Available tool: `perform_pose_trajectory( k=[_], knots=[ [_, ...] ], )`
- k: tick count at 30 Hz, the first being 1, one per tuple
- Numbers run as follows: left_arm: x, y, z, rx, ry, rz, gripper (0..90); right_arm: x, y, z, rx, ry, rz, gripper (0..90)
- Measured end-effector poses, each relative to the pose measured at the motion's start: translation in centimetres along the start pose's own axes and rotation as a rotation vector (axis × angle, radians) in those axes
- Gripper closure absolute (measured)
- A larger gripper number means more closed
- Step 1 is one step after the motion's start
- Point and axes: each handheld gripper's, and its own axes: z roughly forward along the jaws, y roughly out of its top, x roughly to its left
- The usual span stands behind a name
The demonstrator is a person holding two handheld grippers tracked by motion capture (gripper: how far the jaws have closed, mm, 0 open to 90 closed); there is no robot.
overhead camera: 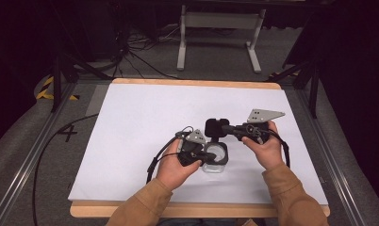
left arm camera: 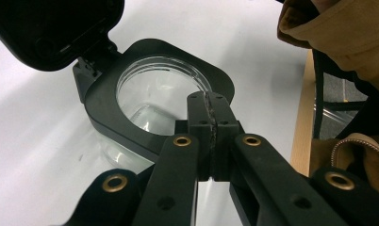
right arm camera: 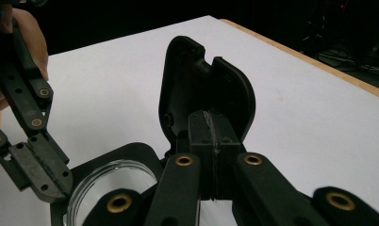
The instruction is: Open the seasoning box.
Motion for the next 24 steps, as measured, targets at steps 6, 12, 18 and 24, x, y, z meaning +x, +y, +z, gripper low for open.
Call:
perform_pose_trajectory(
  k=[6, 12, 18, 24],
  knots=[
    [0.0, 0.0, 0.1, 0.001, -0.002, 0.001, 90.0, 0.1, 0.0, 0.2, -0.002, -0.015, -0.011, 90.0],
    [0.0, 0.0, -0.1, 0.005, -0.009, -0.026, 87.2, 0.3, 0.2, -0.1, 0.023, -0.008, -0.002, 90.0],
    [-0.2, 0.3, -1.8, -0.008, -0.004, -0.024, 78.2, 1.0, 1.0, -1.9, 0.036, 0.001, 0.001, 88.2],
    [-0.2, 0.4, -5.2, 0.004, 0.069, -0.039, 66.2, 1.3, 1.7, -4.2, 0.089, -0.077, 0.024, 75.9]
  ],
)
